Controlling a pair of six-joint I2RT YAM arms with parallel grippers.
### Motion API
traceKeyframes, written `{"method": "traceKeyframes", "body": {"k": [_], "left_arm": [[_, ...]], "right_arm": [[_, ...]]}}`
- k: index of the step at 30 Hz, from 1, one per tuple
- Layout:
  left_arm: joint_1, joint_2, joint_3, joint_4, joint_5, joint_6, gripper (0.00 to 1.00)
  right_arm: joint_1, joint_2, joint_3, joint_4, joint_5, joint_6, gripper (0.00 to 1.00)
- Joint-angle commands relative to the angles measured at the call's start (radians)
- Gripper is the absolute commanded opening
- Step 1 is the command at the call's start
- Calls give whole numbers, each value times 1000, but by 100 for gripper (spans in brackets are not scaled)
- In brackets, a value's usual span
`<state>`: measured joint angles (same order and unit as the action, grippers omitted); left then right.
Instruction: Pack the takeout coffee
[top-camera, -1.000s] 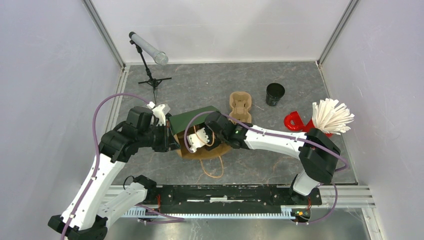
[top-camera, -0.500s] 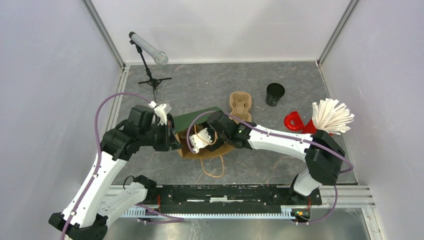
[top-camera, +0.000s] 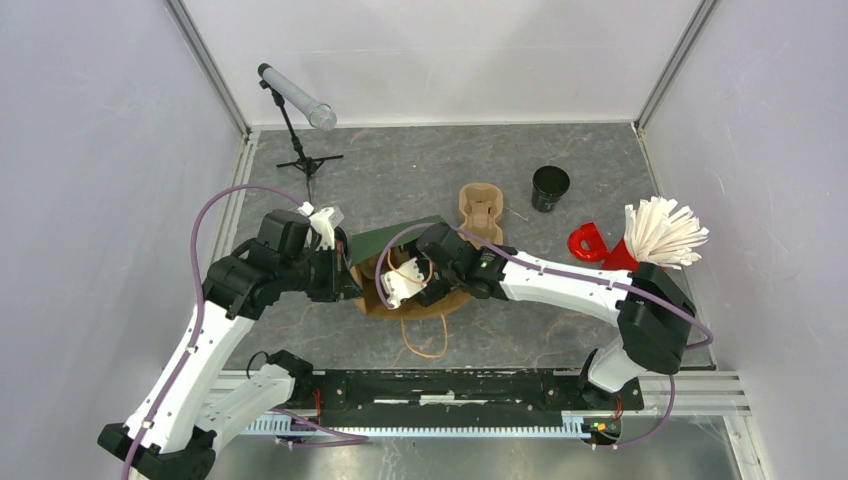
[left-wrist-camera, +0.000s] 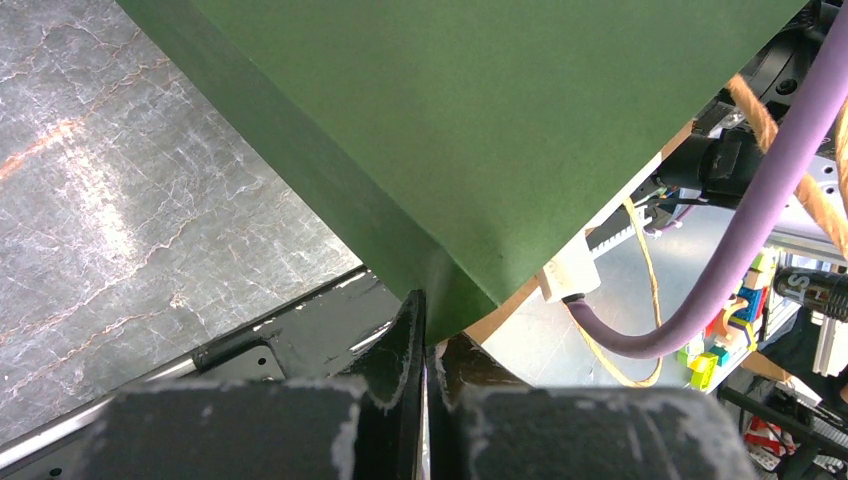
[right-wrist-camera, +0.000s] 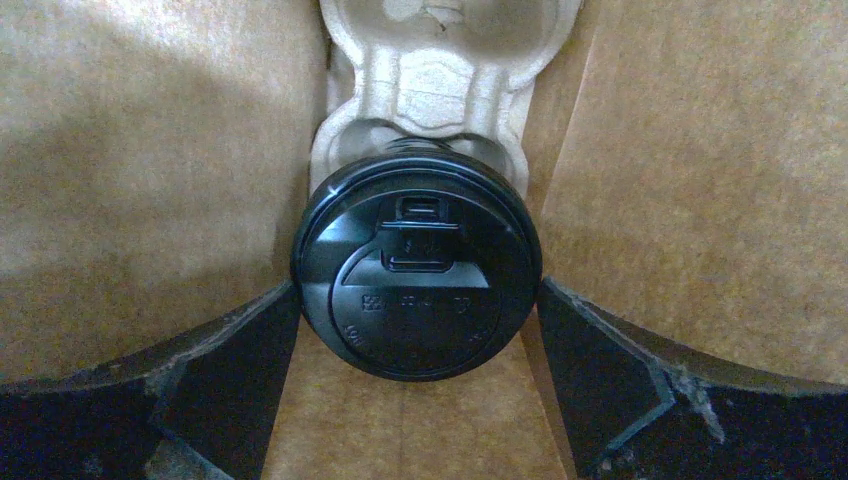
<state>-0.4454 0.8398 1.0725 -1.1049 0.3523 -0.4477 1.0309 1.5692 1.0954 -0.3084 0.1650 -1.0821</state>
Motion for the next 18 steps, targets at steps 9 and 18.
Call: {"method": "traceKeyframes", "body": {"k": [9, 18], "left_arm": [[-1, 7, 19, -1, 40, -11, 2], [-1, 23, 30, 0, 39, -4, 2]], "right_arm": [[9, -59, -6, 5, -17, 11, 95], [20, -88, -18, -34, -38, -6, 98]]}}
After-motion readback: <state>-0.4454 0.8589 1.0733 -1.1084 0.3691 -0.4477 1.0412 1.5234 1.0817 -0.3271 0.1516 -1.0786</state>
